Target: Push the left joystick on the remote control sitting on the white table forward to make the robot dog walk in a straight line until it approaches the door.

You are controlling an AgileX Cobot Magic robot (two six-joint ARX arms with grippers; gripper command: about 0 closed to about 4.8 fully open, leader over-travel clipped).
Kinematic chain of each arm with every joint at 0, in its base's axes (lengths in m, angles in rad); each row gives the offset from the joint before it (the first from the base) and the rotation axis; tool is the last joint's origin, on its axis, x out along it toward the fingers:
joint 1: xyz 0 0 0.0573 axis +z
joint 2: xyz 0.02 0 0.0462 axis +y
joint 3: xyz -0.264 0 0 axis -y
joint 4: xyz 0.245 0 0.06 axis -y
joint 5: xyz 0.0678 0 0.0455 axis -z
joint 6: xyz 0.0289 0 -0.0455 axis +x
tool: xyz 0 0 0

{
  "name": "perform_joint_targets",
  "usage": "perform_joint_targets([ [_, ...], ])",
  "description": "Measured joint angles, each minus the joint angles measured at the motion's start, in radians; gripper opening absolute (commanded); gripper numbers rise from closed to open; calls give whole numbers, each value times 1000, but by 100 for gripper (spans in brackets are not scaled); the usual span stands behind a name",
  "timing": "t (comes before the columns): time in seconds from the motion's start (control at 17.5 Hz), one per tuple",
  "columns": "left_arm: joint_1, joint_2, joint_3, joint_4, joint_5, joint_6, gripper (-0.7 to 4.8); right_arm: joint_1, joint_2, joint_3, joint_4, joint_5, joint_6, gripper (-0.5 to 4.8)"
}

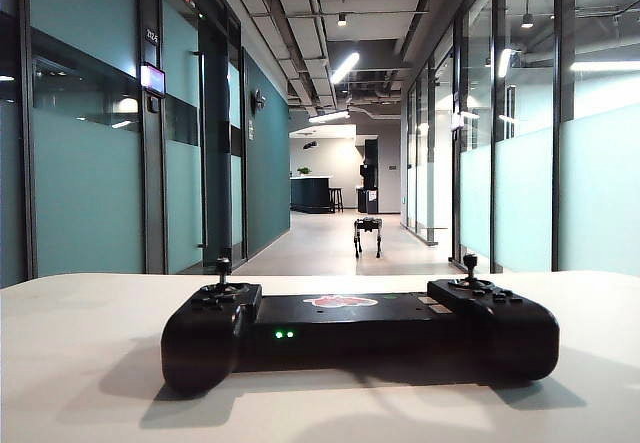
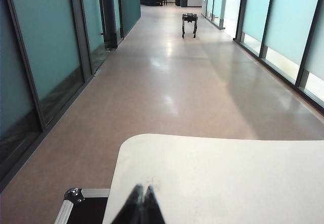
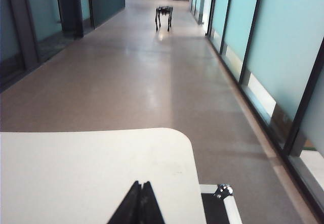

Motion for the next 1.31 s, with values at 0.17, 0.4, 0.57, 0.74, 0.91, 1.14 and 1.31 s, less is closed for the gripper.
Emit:
perform_joint_targets([
  [0.17, 0, 0, 0, 0, 0, 0, -5, -24, 0, -16, 47, -42, 1, -1],
  [0.4, 0, 0, 0, -1, 0, 0, -5, -22, 0, -16, 50, -51, 4, -1],
  [0.57, 0, 0, 0, -8, 0, 0, -5, -22, 0, -16, 42, -42, 5, -1],
  [0.74, 0, 0, 0, -9, 0, 0, -5, -22, 0, -16, 40, -19, 6, -1],
  [0.91, 0, 0, 0, -9, 0, 0, -5, -22, 0, -16, 40, -18, 6, -1],
  [1.14, 0, 0, 0, -9, 0, 0, -5, -22, 0, -16, 39, -18, 6, -1],
  [1.31, 0, 0, 0, -9, 0, 0, -5, -22, 0, -16, 39, -18, 6, -1],
])
